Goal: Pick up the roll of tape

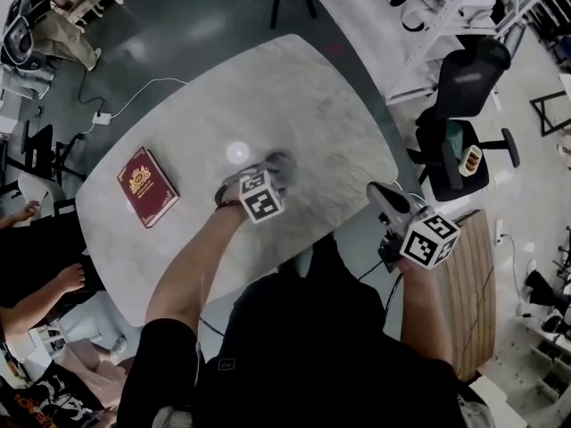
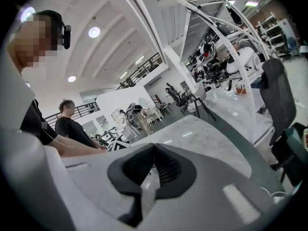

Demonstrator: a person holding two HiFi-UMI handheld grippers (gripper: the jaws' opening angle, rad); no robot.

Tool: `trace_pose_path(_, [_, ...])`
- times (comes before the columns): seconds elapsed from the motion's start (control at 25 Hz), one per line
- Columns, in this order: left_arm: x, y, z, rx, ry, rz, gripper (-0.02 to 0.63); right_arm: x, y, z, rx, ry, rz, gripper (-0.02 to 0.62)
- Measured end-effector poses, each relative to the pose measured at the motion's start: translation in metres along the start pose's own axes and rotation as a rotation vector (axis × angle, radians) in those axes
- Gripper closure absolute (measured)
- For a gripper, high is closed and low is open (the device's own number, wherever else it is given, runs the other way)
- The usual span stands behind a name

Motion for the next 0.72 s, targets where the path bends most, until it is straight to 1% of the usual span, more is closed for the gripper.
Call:
trace_pose_path(0.12, [-0.001, 0.012, 0.001, -0.047, 0.049, -0.007, 0.417, 0.006, 0.0, -0.001, 0.003, 0.001, -0.003, 0.592])
trace_pose_path(0.24, [-0.002, 0.023, 0.002, -0.087, 0.072, -0.032, 0.42, 0.009, 0.0, -0.001, 0.001, 0.008, -0.011, 0.592])
trace_pose_path(0.36, [-0.002, 0.033, 0.001, -0.123, 0.098, -0.049, 0.444, 0.008, 0.003, 0.0, -0.004, 0.008, -0.019, 0.592])
trace_pose_path(0.48, [-0.004, 0.036, 0.0, -0.136, 0.117, -0.026, 0.53, 0.007, 0.004, 0.002, -0.004, 0.004, -0.017, 0.592])
trace_pose_path(0.52, [-0.004, 0.036, 0.001, -0.138, 0.122, -0.016, 0.546, 0.006, 0.003, 0.003, -0.002, 0.003, -0.017, 0.592])
trace_pose_path(0.64, [-0.003, 0.033, 0.005, -0.141, 0.14, 0.013, 0.546, 0.005, -0.003, 0.007, 0.005, 0.002, -0.022, 0.592])
trace_pose_path(0.72, [-0.002, 0.027, 0.005, -0.126, 0.137, 0.031, 0.549, 0.0, -0.006, 0.008, 0.006, -0.004, -0.026, 0.592])
Point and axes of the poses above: the fingertips, and each gripper's own axes: y forward along the fingers, x to its right, z out of its top, the point moved 8 cm from there along -y, backward along the fingers, and after that the axes turned 3 degrees about -y, right-handed, at the moved point
